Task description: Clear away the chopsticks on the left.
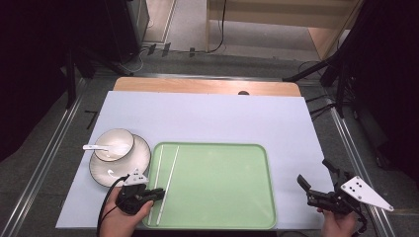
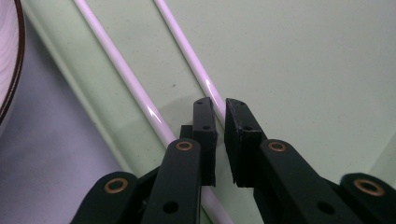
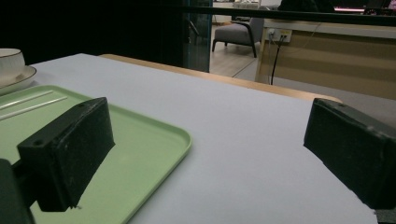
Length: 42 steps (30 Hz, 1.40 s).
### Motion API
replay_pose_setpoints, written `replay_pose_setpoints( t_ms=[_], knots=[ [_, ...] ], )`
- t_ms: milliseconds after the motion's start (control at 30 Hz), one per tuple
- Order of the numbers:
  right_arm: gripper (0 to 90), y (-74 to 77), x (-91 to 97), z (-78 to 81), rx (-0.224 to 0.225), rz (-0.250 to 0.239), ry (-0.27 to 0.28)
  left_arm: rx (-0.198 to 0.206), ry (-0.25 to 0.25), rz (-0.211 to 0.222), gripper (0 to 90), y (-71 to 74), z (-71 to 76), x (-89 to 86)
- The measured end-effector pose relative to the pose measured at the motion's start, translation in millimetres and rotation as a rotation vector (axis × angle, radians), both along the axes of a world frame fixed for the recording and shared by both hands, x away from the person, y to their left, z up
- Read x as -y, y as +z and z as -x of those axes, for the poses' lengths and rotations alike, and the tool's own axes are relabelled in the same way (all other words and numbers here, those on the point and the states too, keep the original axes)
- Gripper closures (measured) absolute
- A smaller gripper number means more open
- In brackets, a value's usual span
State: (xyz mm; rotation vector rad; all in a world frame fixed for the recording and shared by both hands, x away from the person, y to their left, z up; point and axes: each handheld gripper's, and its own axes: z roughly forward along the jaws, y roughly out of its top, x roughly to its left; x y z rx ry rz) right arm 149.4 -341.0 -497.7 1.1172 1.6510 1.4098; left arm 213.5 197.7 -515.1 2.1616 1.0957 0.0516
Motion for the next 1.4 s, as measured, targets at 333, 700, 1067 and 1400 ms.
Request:
replay_pose_setpoints(
  t_ms=[333,700,1067,1400],
  knots=[
    [1.9,0.0,-0.3,0.2,-0.001,0.000,0.002,0.011,-0.009,0.001,78.7,0.3,0.2,-1.2],
    [1.8,0.0,0.3,0.4,-0.001,0.001,0.000,0.165,0.010,0.090,56.6,15.7,3.3,-14.1],
    [1.9,-0.2,-0.1,0.0,-0.003,0.002,0.001,0.385,0.025,0.253,9.4,34.8,5.2,-51.2],
    [1.8,-0.2,0.4,-0.3,-0.003,0.000,-0.001,0.553,0.125,0.296,1.7,47.9,11.1,-104.3]
  ],
)
